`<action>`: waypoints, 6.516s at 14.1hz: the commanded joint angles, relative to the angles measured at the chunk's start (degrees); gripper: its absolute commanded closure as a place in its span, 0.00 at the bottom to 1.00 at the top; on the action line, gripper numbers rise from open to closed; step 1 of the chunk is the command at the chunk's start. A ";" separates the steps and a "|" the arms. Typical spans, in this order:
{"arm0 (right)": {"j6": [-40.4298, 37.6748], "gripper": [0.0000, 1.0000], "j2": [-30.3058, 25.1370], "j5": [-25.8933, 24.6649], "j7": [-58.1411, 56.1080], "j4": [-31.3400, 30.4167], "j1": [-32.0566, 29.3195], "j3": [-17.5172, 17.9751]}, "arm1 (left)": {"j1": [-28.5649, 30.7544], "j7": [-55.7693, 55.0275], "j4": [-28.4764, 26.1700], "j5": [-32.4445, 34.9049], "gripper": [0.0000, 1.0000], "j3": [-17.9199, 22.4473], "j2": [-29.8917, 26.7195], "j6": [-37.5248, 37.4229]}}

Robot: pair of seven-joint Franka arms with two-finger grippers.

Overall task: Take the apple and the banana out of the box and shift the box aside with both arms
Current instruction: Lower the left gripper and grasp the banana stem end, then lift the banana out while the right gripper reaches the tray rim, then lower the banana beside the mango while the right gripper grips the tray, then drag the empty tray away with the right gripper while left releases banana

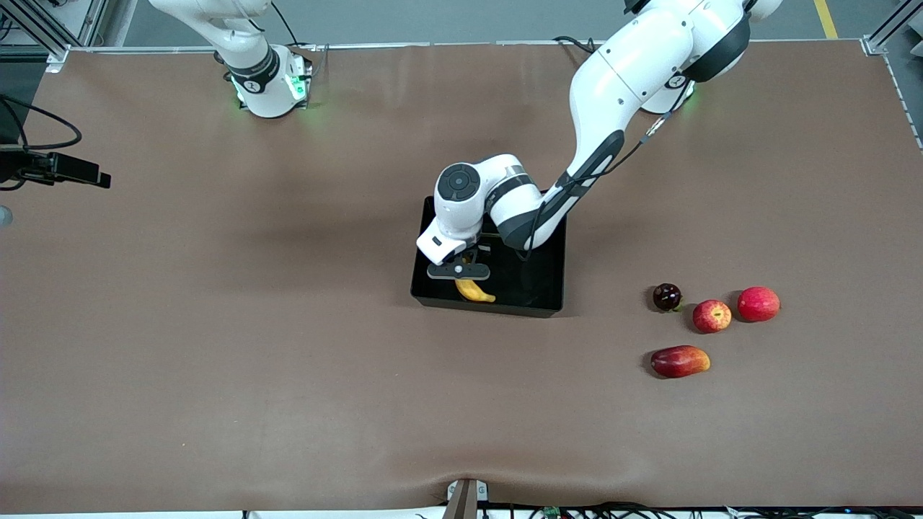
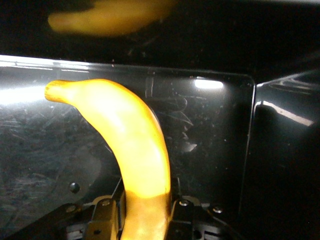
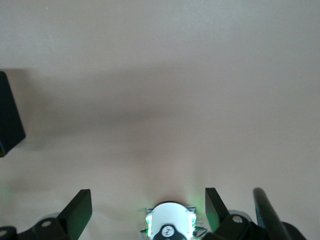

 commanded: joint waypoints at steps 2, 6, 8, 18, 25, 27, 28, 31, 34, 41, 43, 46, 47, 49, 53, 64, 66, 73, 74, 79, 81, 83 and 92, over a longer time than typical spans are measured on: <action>-1.49 0.00 -0.44 1.42 3.05 0.62 0.60 1.40 | 1.07 3.39 0.68 1.91 1.00 0.26 -2.30 -0.23; -1.84 0.00 -0.61 1.77 5.32 0.53 0.69 4.65 | 4.15 4.19 0.59 0.95 1.00 -0.18 -7.22 -5.05; -2.63 0.00 -0.61 2.29 9.98 0.44 0.69 7.37 | 7.22 4.72 0.59 0.94 1.00 -2.80 -9.33 -8.13; 15.44 0.00 0.00 6.69 28.17 -9.48 2.62 22.75 | 31.55 20.43 -0.72 0.15 1.00 -19.06 -15.49 -25.80; 35.66 0.00 8.33 6.25 31.00 -15.73 4.20 29.62 | 50.37 46.16 -5.30 1.21 1.00 -20.13 -16.99 -28.27; 41.71 0.00 12.02 5.29 31.00 -15.55 6.39 29.62 | 53.28 53.81 -5.04 1.21 1.00 -19.96 -16.46 -27.75; 45.14 0.00 14.04 4.68 31.35 -15.47 7.97 29.62 | 54.68 57.33 -5.04 1.21 1.00 -19.87 -16.29 -26.87; 52.90 0.00 20.11 -2.77 40.55 -13.81 12.28 29.62 | 58.90 66.74 -4.95 1.21 1.00 -19.70 -14.71 -23.89; 53.78 0.00 25.65 -10.16 46.45 -11.34 16.76 29.19 | 60.32 73.96 -4.77 4.09 1.00 -18.47 -13.21 -21.77; 59.05 0.48 33.13 -24.94 52.97 -10.90 18.09 29.18 | 60.32 98.99 -4.51 5.95 1.00 -11.62 -11.37 -11.24; 59.77 0.81 34.01 -24.95 52.98 -10.28 18.18 29.27 | 60.41 101.48 -4.68 5.95 1.00 -10.73 -10.40 -8.42; 59.15 1.00 34.02 -23.90 54.11 -9.14 18.53 29.27 | 60.41 104.73 -4.68 6.04 1.00 -9.33 -7.94 -4.82; 59.06 1.00 33.84 -23.89 55.95 -9.05 18.44 29.36 | 60.41 105.52 -4.68 6.04 1.00 -8.97 -7.15 -3.58; 57.93 1.00 33.49 -23.89 57.46 -7.83 18.35 29.36 | 60.32 106.67 -4.68 6.13 1.00 -8.62 -5.57 -1.12; 41.61 1.00 30.61 -23.11 57.90 -1.41 17.31 29.89 | 60.32 107.02 -4.86 6.13 1.00 -7.65 -3.02 1.52; 32.87 1.00 10.74 -10.45 31.65 -13.77 -0.44 27.70 | 60.41 106.15 -5.12 5.78 0.01 -7.39 -1.17 2.67; 33.40 1.00 8.01 -7.56 25.67 -18.26 -0.28 21.57 | 60.41 106.23 -4.69 5.16 0.00 -7.48 -1.78 2.67; 33.57 1.00 5.45 -6.32 4.39 -23.99 -0.37 5.29 | 60.15 96.67 -4.33 4.98 0.00 -12.13 -8.71 -4.43; 33.58 1.00 5.36 -6.14 2.54 -24.51 -0.54 3.62 | 60.15 94.91 -3.64 4.90 0.00 -13.18 -10.12 -6.80; 41.11 1.00 5.62 -1.92 -9.75 -28.73 -0.89 -4.38 | 60.23 84.63 -3.01 2.71 0.00 -15.74 -15.75 -14.55; 43.93 1.00 6.41 -1.66 -14.24 -29.18 -0.98 -6.67 | 60.23 80.94 -2.93 0.60 0.00 -17.22 -17.24 -16.05; 49.62 1.00 7.29 -1.57 -15.57 -32.50 -2.21 -6.85 | 60.23 76.38 -2.84 0.15 0.00 -18.80 -19.09 -18.59; 62.14 0.80 14.94 6.25 -29.20 -35.33 -5.73 -7.29 | 60.32 59.66 -2.66 -3.27 0.00 -25.75 -24.10 -27.65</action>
